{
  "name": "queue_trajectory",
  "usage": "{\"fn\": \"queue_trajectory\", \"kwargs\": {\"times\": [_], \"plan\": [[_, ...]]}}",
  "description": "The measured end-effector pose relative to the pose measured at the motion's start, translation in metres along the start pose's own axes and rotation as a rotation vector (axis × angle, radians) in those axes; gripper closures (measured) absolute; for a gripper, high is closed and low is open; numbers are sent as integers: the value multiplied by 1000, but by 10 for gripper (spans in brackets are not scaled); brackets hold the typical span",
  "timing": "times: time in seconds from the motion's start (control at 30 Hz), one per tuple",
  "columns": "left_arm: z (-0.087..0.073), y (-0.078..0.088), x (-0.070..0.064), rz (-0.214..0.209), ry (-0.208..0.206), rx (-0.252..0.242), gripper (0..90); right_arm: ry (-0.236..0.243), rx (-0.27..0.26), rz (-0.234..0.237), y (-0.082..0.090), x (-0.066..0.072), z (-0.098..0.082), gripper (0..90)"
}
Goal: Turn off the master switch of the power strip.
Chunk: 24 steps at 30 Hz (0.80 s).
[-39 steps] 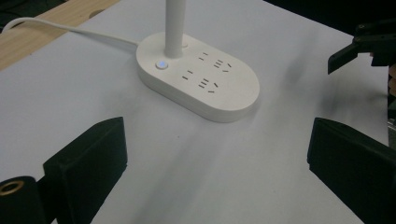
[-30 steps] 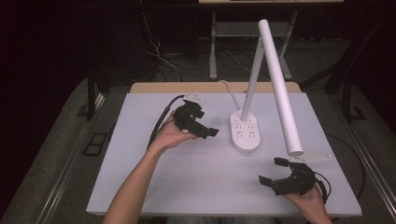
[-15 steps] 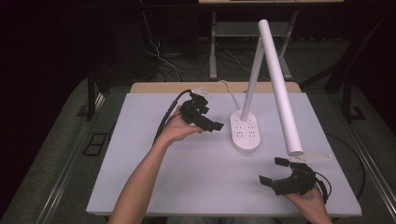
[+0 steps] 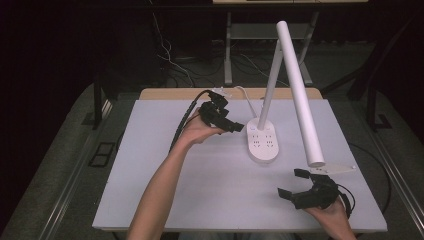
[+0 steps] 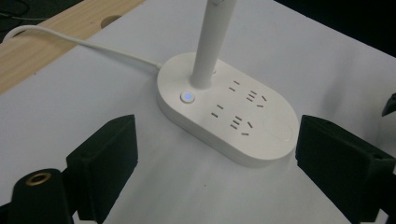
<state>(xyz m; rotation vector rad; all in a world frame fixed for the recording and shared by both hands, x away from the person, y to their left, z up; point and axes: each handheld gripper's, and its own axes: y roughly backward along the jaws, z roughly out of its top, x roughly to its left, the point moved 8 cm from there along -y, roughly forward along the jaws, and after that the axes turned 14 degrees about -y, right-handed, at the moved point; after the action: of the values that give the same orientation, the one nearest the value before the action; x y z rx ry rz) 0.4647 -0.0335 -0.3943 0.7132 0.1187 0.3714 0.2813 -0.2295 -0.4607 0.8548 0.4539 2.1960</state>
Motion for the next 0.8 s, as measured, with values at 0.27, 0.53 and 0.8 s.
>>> {"fn": "queue_trajectory", "kwargs": {"times": [0.27, 0.53, 0.8], "plan": [[0, -12, 9, 8, 11, 0, 146, 0, -1, 0, 0, -1, 0, 2], [-1, -23, 17, 21, 47, -18, 161, 3, 3, -1, 0, -1, 0, 2], [-4, -29, 24, 23, 99, -25, 185, 8, 7, 1, 0, -1, -1, 2]]}}
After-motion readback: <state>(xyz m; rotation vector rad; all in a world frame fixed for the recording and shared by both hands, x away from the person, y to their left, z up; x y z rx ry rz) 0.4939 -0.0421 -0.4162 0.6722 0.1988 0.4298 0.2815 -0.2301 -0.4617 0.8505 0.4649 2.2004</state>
